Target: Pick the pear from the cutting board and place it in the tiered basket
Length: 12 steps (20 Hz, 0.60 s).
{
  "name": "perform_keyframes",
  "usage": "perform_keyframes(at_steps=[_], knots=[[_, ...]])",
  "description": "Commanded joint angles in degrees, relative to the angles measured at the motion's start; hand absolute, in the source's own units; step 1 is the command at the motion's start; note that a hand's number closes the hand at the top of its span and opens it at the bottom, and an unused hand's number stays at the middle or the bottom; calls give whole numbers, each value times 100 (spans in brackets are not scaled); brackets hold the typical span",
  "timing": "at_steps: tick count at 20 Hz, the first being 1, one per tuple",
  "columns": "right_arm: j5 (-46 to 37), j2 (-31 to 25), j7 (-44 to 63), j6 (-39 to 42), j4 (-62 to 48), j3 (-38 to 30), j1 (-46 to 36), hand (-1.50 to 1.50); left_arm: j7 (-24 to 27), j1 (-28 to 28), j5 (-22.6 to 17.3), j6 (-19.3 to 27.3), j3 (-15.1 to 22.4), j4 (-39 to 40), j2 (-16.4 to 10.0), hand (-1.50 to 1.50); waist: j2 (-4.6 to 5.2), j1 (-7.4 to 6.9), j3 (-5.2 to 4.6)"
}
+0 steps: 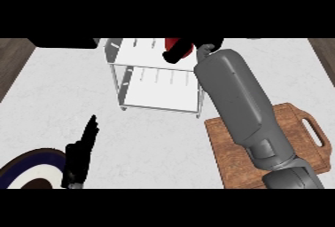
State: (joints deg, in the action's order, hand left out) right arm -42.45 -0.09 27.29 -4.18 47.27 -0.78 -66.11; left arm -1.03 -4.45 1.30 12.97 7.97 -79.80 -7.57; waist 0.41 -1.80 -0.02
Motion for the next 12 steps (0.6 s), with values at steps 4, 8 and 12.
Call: perform_keyframes(at_steps=[4, 8, 12], knots=[[1591, 9, -708, -712, -660, -375, 96, -150, 82, 12, -91, -236, -195, -3, -268, 0, 25, -112, 3], [2154, 8, -1265, -996, -596, -670, 136, -150, -149, 111, -39, -70, -145, -153, -107, 0, 3, -3, 7], [2653, 9, -1344, -1712, -400, -620, -119, -150, -254, 516, -11, -24, -197, 273, 22, 0, -10, 61, 2]])
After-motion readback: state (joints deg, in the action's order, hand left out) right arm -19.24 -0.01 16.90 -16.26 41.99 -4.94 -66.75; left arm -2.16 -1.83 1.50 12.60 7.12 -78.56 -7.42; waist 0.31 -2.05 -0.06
